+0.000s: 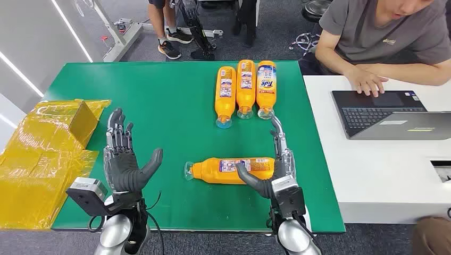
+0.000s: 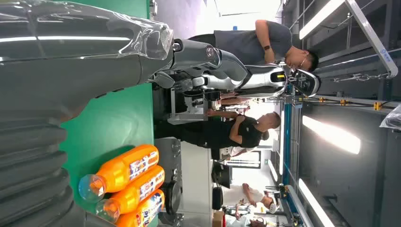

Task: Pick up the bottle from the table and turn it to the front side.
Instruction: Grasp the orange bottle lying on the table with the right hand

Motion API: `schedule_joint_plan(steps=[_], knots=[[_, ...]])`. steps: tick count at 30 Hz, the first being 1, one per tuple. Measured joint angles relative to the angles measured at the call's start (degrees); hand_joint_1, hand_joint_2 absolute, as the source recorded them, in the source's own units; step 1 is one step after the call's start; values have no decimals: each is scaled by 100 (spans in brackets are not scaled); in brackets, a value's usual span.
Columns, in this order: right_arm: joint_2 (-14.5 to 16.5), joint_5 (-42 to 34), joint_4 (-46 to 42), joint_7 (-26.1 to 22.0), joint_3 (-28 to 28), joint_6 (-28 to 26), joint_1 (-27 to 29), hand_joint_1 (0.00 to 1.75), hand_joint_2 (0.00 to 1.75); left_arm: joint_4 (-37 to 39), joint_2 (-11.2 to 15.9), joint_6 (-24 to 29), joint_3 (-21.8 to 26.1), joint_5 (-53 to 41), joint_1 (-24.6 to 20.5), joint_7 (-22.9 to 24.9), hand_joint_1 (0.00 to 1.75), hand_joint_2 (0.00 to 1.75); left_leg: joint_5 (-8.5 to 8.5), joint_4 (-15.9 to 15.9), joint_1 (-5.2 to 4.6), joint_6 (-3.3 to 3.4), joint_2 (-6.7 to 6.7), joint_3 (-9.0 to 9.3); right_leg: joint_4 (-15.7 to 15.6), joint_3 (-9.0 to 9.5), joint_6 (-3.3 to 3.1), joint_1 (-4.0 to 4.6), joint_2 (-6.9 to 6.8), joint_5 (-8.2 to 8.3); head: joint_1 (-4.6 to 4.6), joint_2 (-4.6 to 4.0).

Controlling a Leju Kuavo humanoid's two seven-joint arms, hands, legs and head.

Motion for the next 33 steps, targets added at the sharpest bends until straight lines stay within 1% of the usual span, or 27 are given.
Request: schedule_joint_plan(steps=[9, 14, 18, 21, 23, 25, 27, 28, 30, 33], knots=[[0, -53, -47, -239, 1, 24, -42, 0, 175, 33, 5, 54, 0, 110, -22, -29, 0, 175, 0, 0, 0, 0, 0, 0, 0, 0, 0, 0, 0, 0, 0, 0], [0, 68, -132, -479, 46, -68, -44, 0, 175, 74, 5, -12, -1, 144, -93, -31, 0, 175, 0, 0, 0, 0, 0, 0, 0, 0, 0, 0, 0, 0, 0, 0], [-3, 247, -185, -389, 93, -80, -41, 0, 175, 127, 5, -66, -1, 167, -186, -38, 0, 175, 0, 0, 0, 0, 0, 1, 0, 0, 0, 0, 0, 0, 0, 0], [-10, 452, -180, -133, 96, -35, -39, 0, 175, 166, 5, -86, -1, 164, -235, -46, 0, 175, 0, 0, 0, 0, 0, 1, 0, 0, 0, 0, 0, 0, -1, 0], [-40, 816, -157, 264, 94, 124, -50, 0, 175, 189, 5, -105, -1, 158, -267, -46, 0, 175, 0, 0, 0, 0, 0, 0, 0, 0, 0, 0, 0, 0, -1, 0], [-123, 1396, -98, 809, 89, 485, -106, 0, 175, 208, 5, -134, -1, 149, -298, -46, 0, 175, 0, 0, 0, 0, 0, 0, 0, 0, 0, 0, 1, 0, -1, 0], [-273, 2002, 13, 1333, 81, 1019, -242, 0, 175, 223, 7, -169, -2, 140, -337, -48, 0, 175, 0, 1, -1, 0, 0, 0, 0, 0, 1, 0, 0, 1, -1, 0], [-361, 2236, 85, 1519, 74, 1282, -335, 0, 175, 229, 7, -188, -1, 136, -355, -48, 0, 175, 0, 2, -2, 1, 0, 0, 0, 1, 2, 0, 0, 1, -1, 0], [-547, 2548, 255, 1701, 45, 1678, -546, 0, 175, 238, 8, -221, 0, 132, -374, -48, 0, 175, 1, 4, -3, 1, 0, 0, 0, 1, 3, 0, 0, 3, -1, 0], [-821, 2762, 526, 1824, 7, 2136, -880, 0, 175, 244, 7, -291, -1, 150, -401, -48, 0, 175, 1, 8, -3, 1, -1, 0, -1, 1, 2, -1, 0, 6, -1, 0]])
